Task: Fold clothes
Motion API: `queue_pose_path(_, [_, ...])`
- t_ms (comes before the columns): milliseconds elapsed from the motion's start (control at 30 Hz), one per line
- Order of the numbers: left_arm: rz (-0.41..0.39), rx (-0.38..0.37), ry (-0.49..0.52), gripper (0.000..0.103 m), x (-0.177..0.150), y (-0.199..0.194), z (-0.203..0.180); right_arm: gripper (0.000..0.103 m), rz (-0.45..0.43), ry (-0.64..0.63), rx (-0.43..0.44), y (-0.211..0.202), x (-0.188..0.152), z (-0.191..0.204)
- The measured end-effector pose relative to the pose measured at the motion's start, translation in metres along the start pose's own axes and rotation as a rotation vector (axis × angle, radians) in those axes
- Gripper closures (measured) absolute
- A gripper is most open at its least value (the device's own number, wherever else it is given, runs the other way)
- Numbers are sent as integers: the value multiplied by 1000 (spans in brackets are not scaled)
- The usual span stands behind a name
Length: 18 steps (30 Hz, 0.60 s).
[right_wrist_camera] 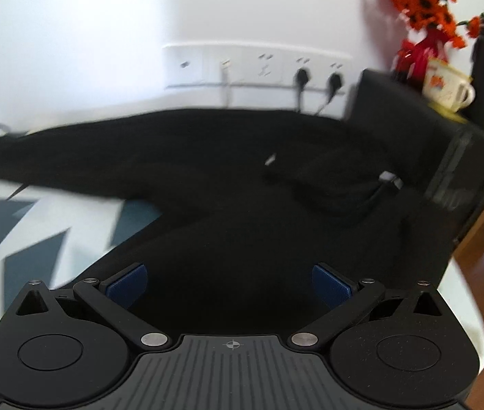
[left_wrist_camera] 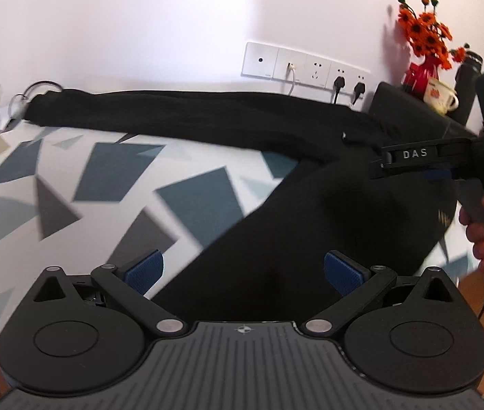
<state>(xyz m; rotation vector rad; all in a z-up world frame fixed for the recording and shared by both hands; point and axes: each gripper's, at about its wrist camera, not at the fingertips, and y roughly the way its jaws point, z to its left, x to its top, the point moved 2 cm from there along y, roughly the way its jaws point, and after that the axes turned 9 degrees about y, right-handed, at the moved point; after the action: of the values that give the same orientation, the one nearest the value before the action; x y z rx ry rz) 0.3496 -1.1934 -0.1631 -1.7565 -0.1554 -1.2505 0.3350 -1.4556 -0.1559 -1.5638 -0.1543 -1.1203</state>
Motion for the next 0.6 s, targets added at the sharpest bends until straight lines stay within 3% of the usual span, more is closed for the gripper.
queue_pose_path(133, [3,56,13,1,-32,-29,11,1,55,-88,30,-8,-30,30])
queue_pose_path(300, [22,82,-65,1,-76,-55,22,1,113,-143,58,-15,-51,60])
queue_pose_path(467, [92,190,-115,1,-121,-55,30,1,163,-180,76,-18,-64,78])
queue_pose_path(600, [130,265,-53,1,-142,-43,25,1,209,-193,73,-13,-70,89])
